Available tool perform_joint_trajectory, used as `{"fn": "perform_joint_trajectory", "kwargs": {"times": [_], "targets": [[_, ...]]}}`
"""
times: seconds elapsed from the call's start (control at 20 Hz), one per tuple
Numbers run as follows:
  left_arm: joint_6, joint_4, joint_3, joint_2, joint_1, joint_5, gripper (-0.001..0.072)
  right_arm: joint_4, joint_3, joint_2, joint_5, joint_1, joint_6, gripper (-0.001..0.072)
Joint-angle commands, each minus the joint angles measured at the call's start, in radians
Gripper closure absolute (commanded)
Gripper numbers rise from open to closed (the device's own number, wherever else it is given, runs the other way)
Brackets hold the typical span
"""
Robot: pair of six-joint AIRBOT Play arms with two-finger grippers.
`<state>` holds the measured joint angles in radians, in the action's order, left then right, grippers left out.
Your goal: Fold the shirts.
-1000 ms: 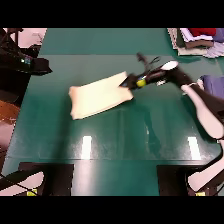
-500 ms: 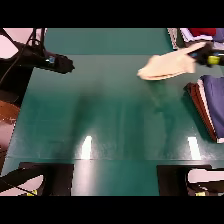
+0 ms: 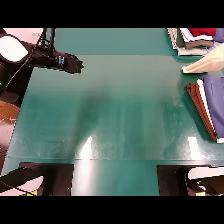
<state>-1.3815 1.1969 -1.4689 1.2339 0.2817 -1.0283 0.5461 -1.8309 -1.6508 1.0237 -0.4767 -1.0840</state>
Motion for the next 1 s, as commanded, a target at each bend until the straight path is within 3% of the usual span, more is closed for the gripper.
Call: {"fn": "perform_joint_trajectory", "kwargs": {"times": [0.0,0.15,0.3,0.5,0.95], "targets": [[-0.001,0.0,0.0,0.0,0.003,0.002,0.0682,-0.004,-0.172,-0.027,0.046,-0.012,0.002,0.0699],[-0.001,0.001,0.0,0.0,0.003,-0.013,0.0682,-0.002,-0.24,0.013,0.085,-0.026,0.0,0.0699],[-0.001,0.0,0.0,0.0,0.003,-0.025,0.0682,0.008,-0.147,0.105,0.071,-0.07,0.0,0.0699],[0.0,0.0,0.0,0.0,0.003,-0.043,0.0682,0.016,-0.052,0.195,0.167,-0.176,0.002,0.0699],[0.001,0.0,0.0,0.0,0.003,-0.066,0.0682,0.542,0.301,0.446,0.313,-0.273,0.001,0.0698]]}}
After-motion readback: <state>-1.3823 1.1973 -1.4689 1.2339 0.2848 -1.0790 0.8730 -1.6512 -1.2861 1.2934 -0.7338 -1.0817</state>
